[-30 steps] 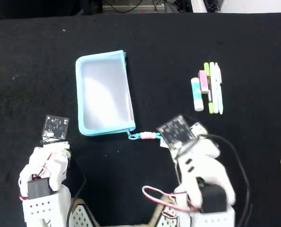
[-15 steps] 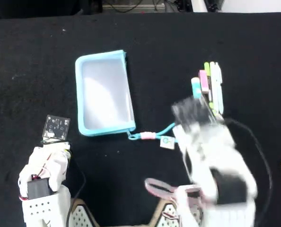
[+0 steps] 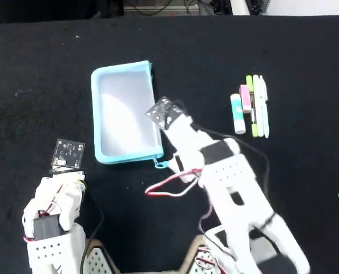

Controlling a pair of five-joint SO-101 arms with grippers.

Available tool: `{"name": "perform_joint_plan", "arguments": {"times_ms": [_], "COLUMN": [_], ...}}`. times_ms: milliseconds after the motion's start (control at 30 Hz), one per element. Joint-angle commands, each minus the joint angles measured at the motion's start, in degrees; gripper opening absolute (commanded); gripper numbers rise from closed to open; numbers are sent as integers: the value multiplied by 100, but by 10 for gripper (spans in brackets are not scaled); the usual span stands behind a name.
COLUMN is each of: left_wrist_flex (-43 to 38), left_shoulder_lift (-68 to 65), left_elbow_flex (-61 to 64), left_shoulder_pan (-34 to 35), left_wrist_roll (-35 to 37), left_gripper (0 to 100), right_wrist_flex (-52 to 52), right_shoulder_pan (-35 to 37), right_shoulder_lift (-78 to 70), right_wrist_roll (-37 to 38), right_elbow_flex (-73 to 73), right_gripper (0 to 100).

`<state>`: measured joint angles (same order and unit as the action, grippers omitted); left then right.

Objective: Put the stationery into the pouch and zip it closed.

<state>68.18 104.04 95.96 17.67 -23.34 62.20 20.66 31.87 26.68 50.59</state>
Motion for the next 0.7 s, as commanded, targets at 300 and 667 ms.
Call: {"name": "perform_joint_plan", "arguments": {"times_ms": [300, 667], "left_wrist_flex": [-88, -88], "left_shoulder_lift": [44, 44], "left_elbow_flex": [145, 145], "left_shoulder_pan": [84, 101], "left_wrist_roll": [-70, -70], "left_gripper": [95, 95], "right_wrist_flex": [-281, -862], "right_shoulder_pan": [193, 141], "right_shoulder_lift": [-1640, -2668], "right_wrist_roll": [589, 1020], "right_elbow_flex": [-822, -813], "right_gripper": [273, 272]}}
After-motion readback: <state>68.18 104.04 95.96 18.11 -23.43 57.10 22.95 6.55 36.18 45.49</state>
